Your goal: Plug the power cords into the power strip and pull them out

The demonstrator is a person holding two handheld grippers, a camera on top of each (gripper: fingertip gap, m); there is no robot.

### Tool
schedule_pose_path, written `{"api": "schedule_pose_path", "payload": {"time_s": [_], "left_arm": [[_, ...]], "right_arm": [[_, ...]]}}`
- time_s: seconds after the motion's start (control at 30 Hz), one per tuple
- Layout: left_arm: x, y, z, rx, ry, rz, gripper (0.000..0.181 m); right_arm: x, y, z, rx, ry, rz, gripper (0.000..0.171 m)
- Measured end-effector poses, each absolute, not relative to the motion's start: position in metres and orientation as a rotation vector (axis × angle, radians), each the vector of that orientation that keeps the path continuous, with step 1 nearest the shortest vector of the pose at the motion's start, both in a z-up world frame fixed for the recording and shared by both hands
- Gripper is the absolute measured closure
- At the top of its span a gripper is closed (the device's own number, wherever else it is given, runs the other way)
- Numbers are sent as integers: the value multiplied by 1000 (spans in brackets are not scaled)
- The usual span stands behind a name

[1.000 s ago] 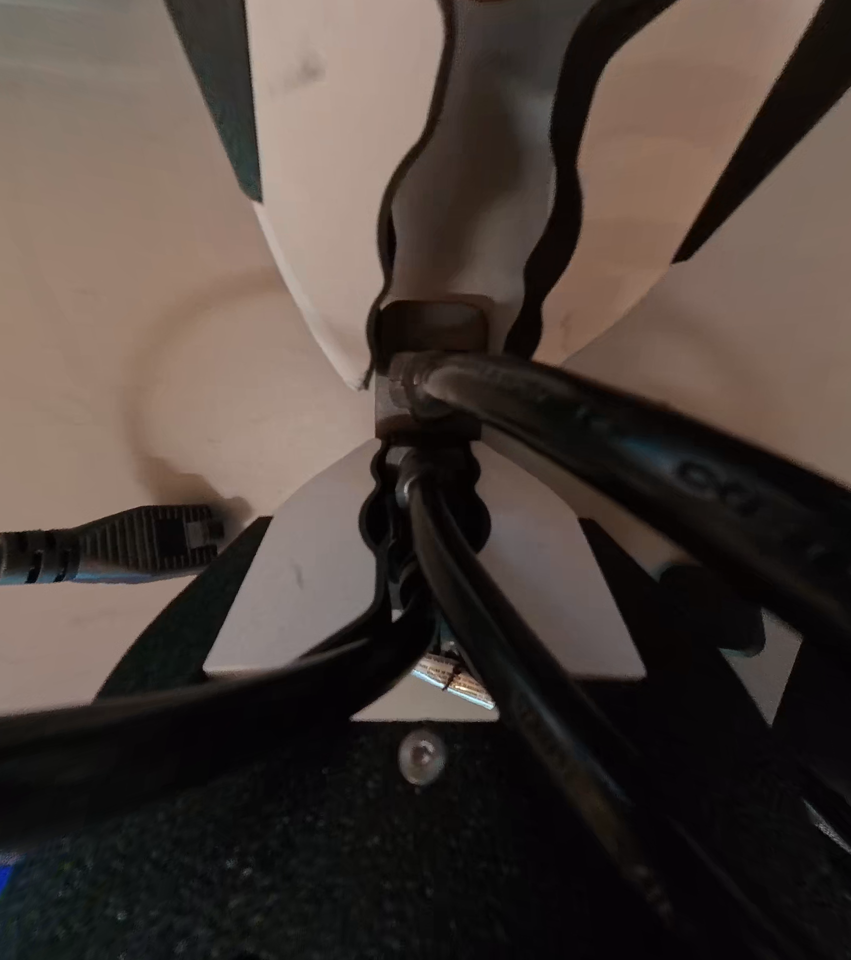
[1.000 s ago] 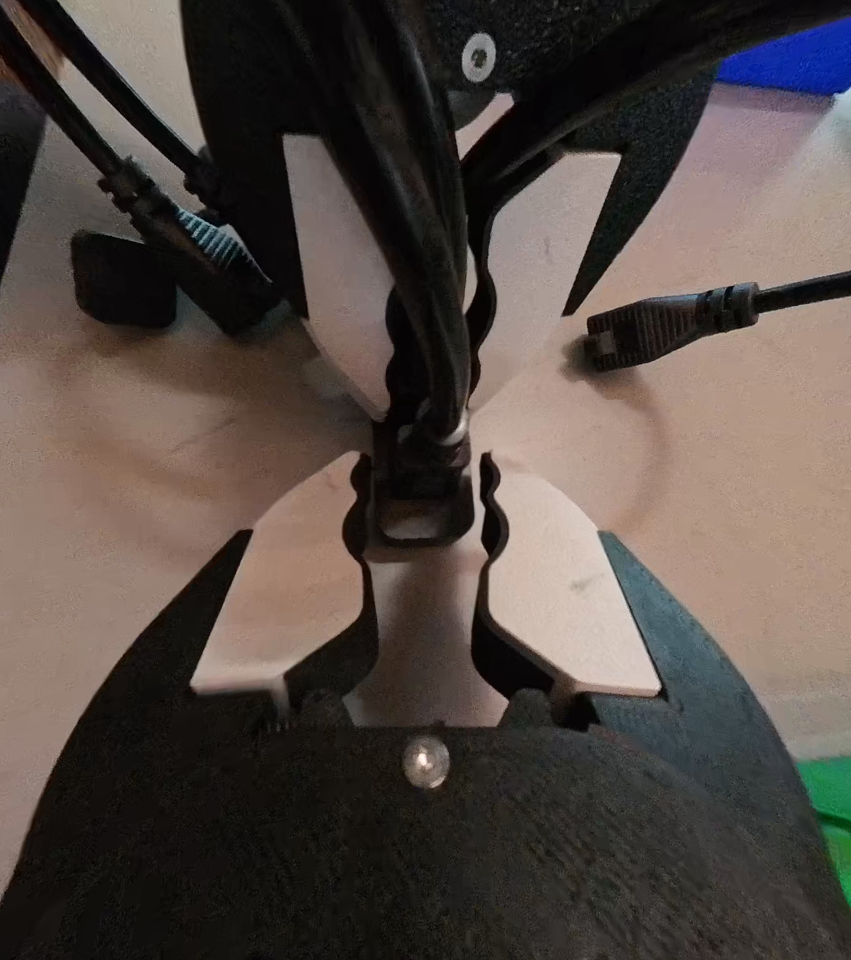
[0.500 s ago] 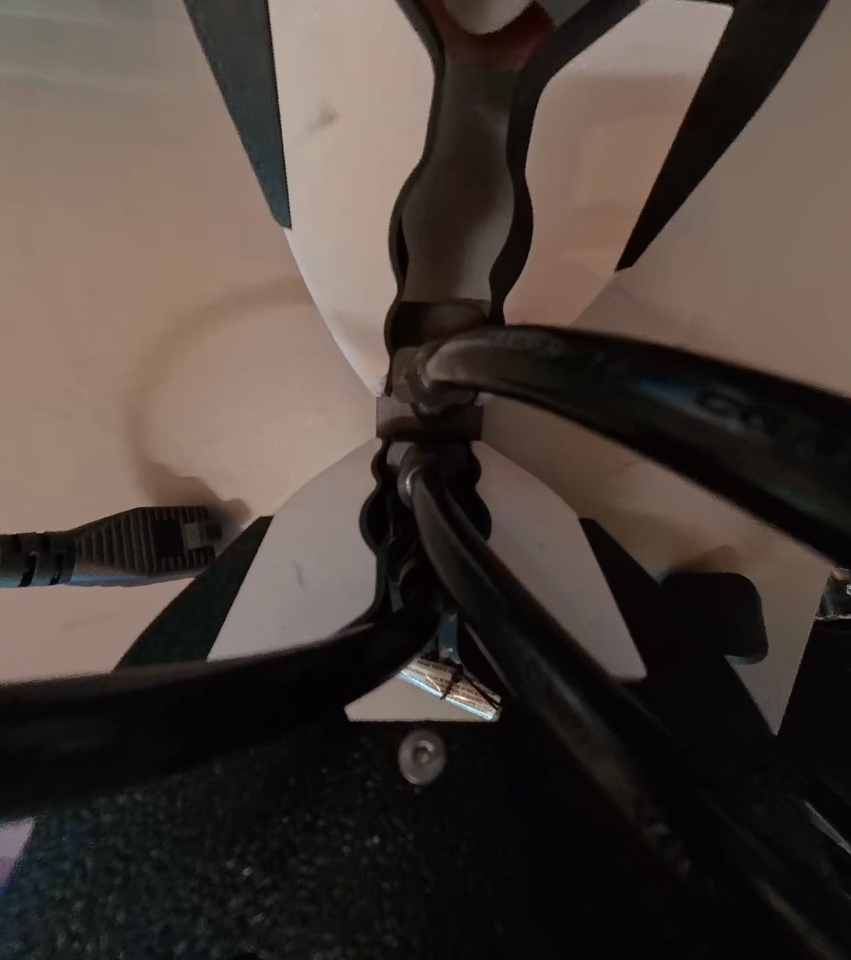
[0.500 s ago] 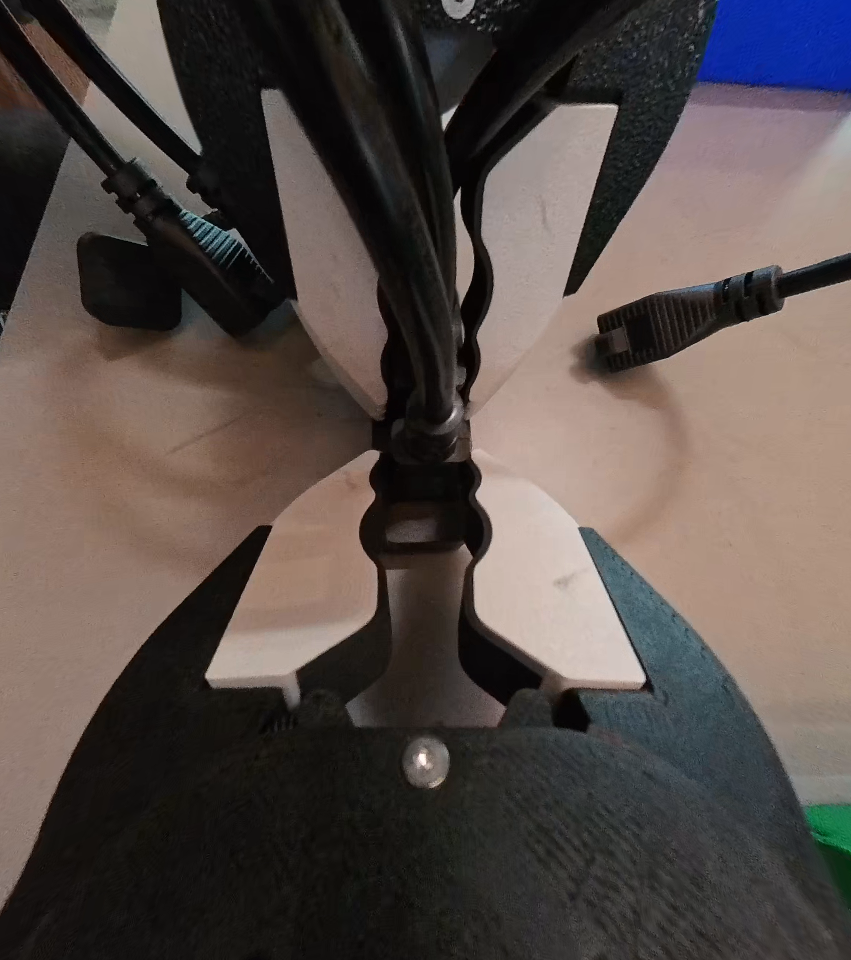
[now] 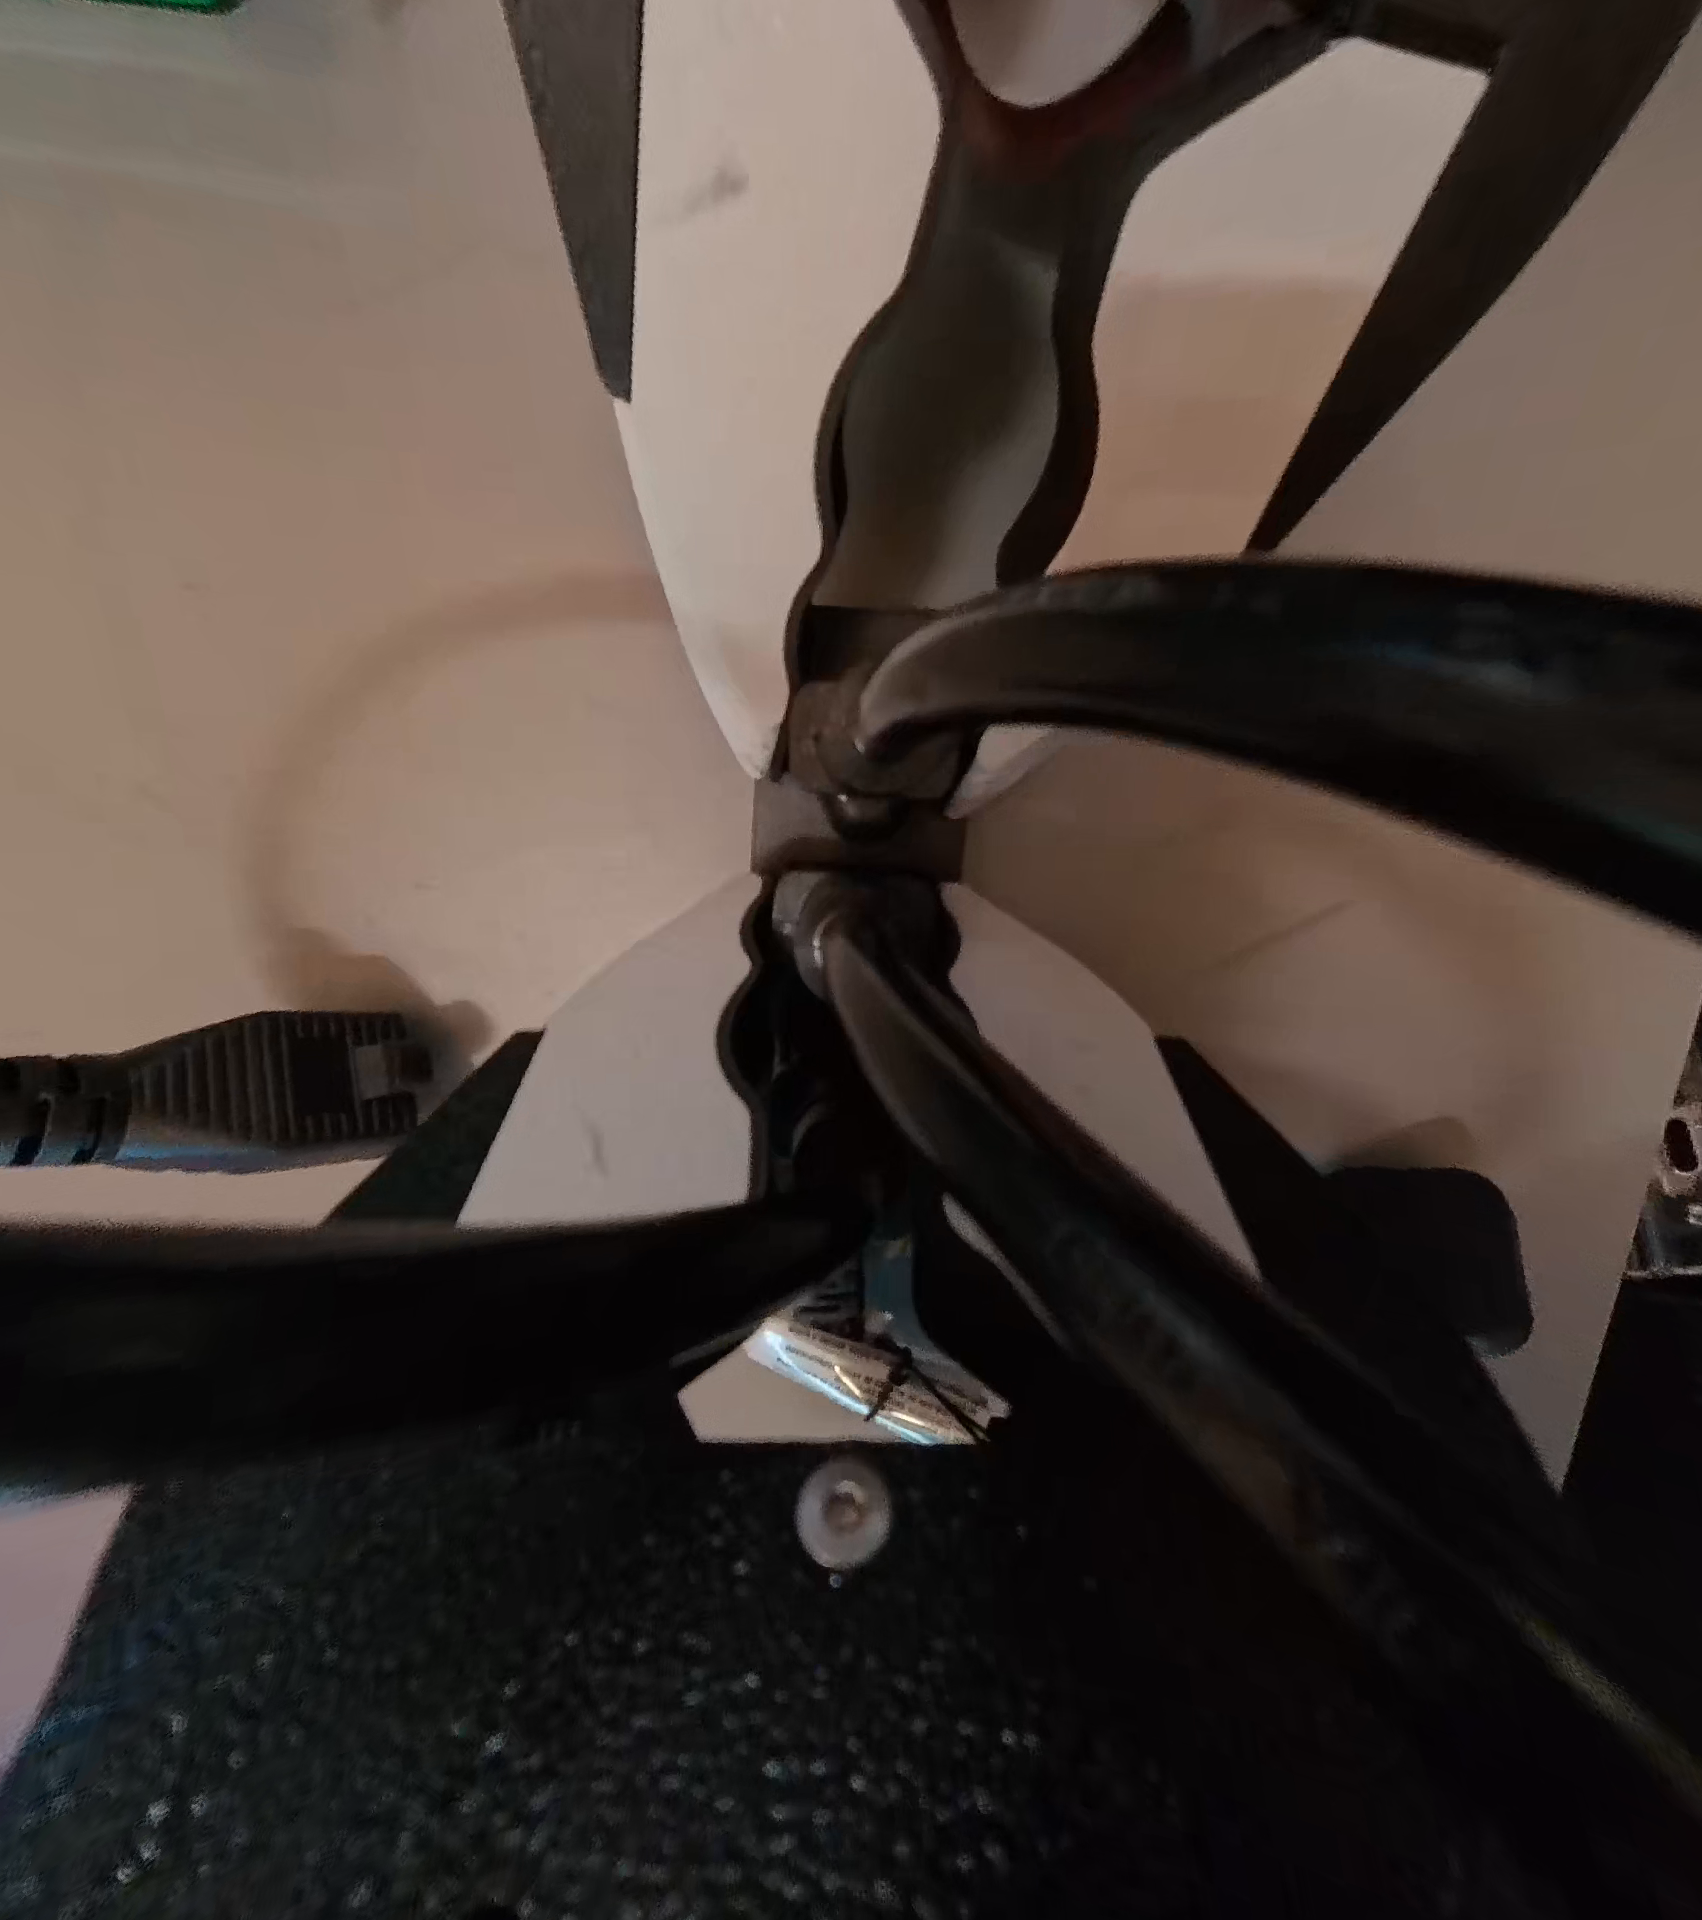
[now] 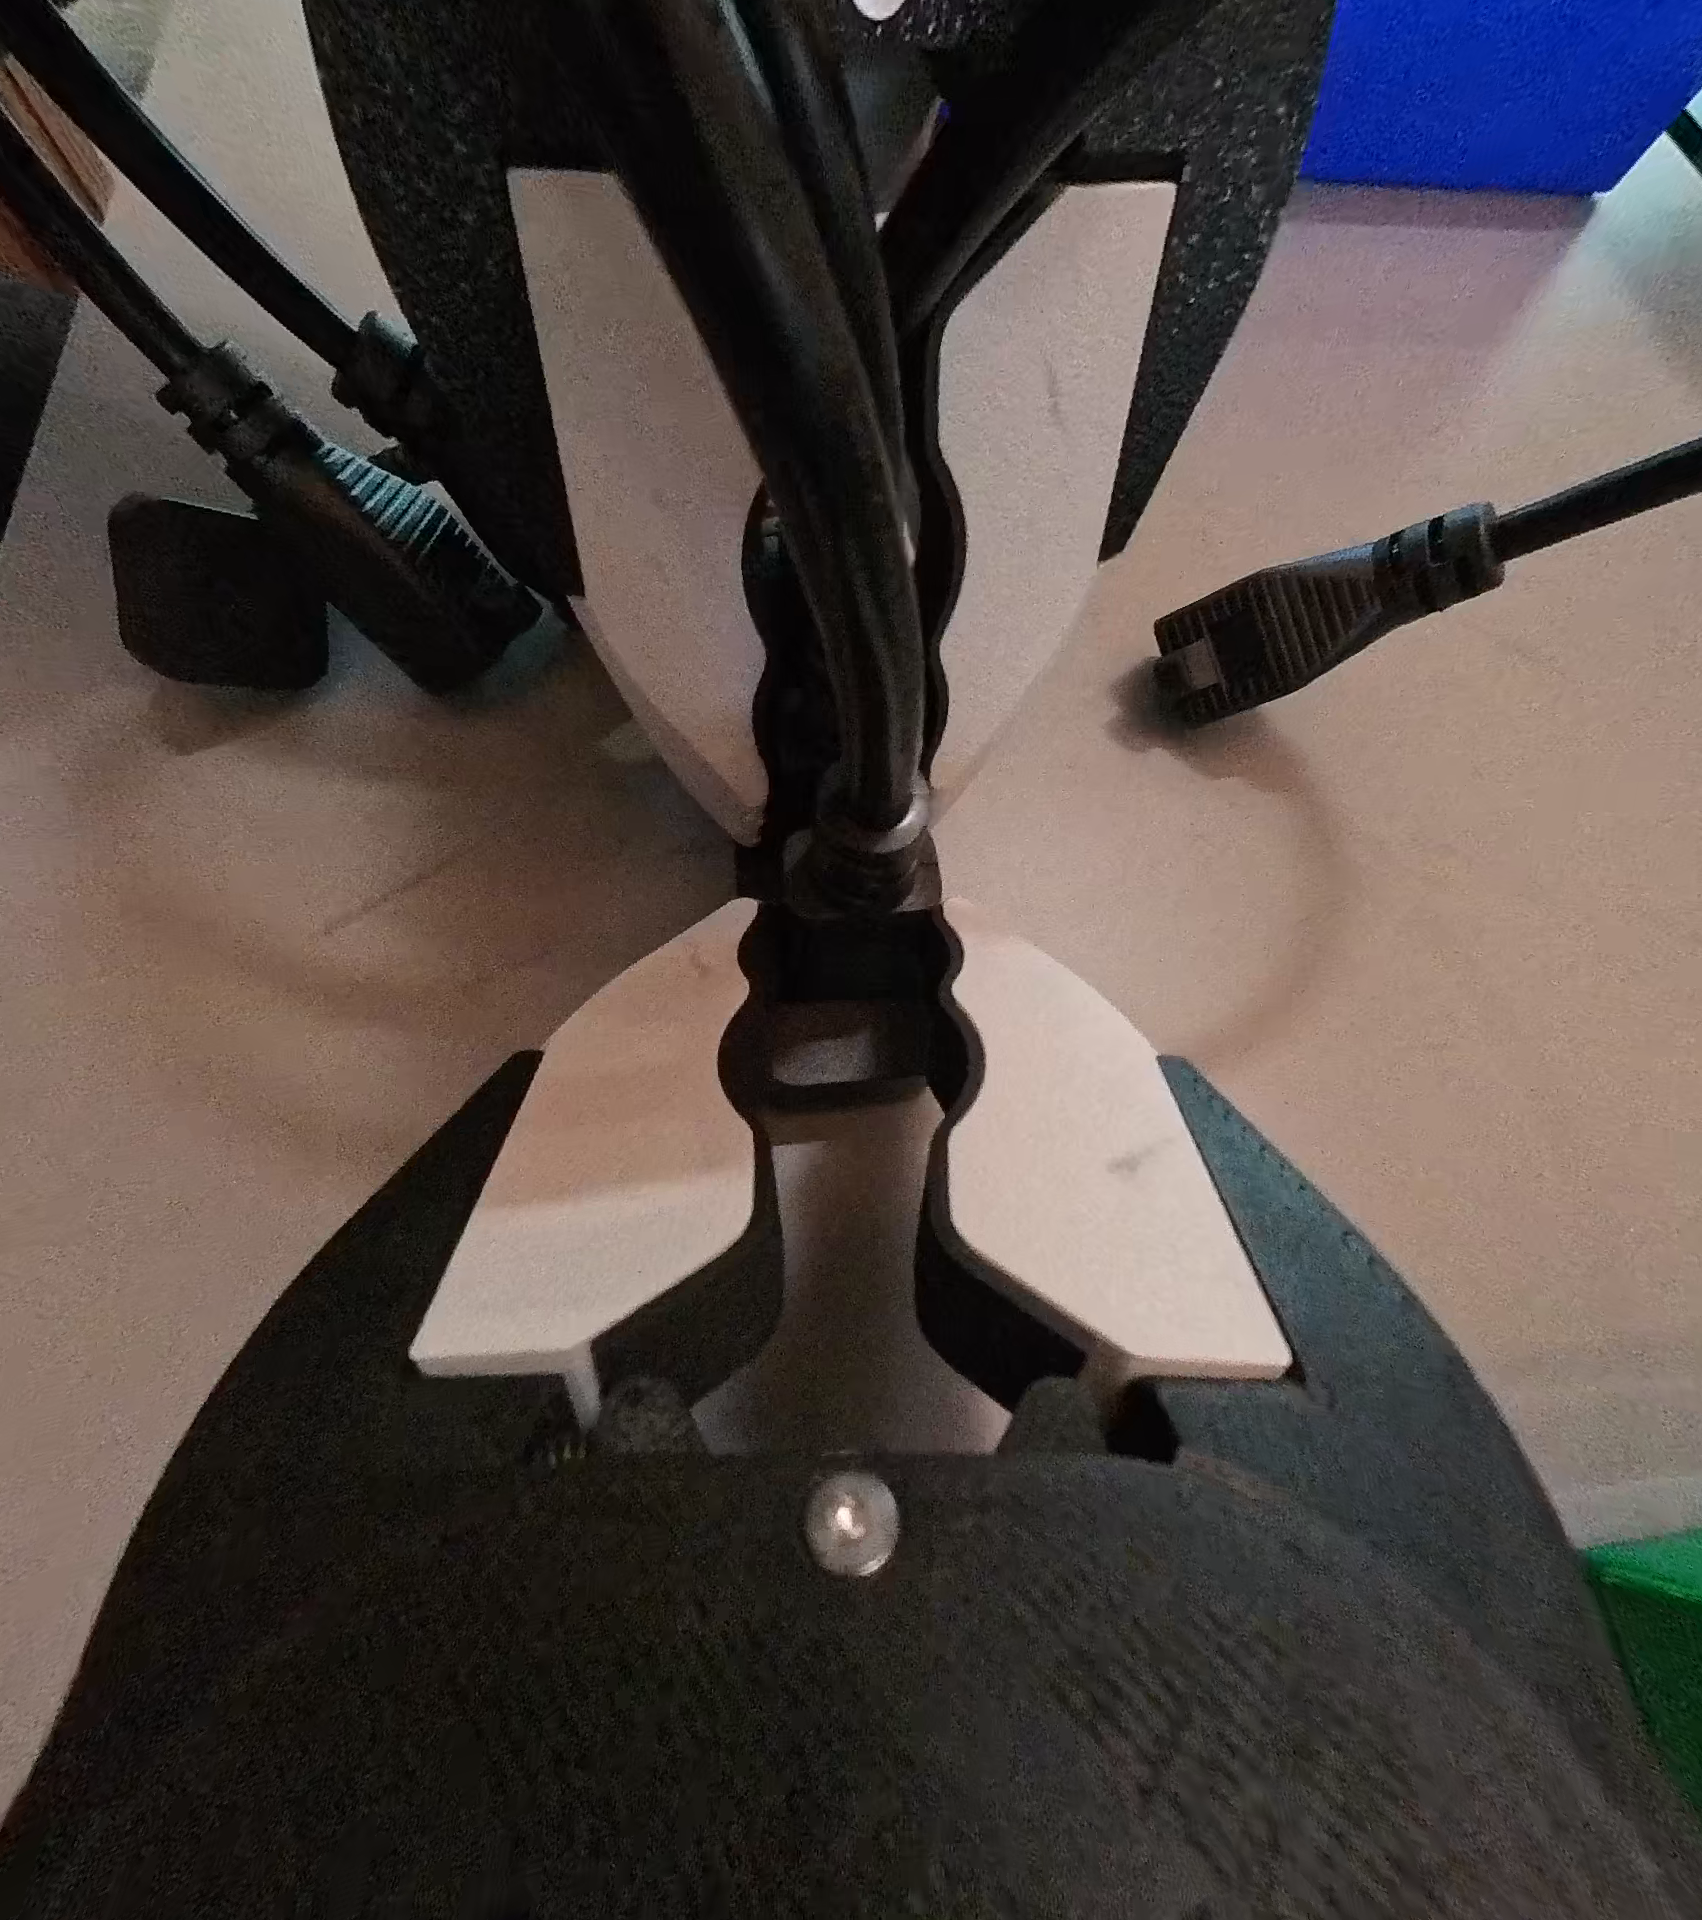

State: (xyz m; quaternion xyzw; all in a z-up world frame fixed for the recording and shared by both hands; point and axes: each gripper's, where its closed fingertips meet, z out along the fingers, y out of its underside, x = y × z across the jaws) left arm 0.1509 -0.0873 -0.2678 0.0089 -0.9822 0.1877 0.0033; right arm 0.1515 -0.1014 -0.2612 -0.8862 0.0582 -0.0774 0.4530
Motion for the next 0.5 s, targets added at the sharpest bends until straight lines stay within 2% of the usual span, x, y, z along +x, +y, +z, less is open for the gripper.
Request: {"api": "schedule_pose_path", "payload": {"time_s": [0.17,0.5], "left_arm": [[151,-87,-268,19,-3079,566,156],[151,-87,-268,38,-3096,533,155]], "right_arm": [[152,-101,-260,-2165,155,-257,144],[152,-103,-259,-2142,232,-96,145]]}}
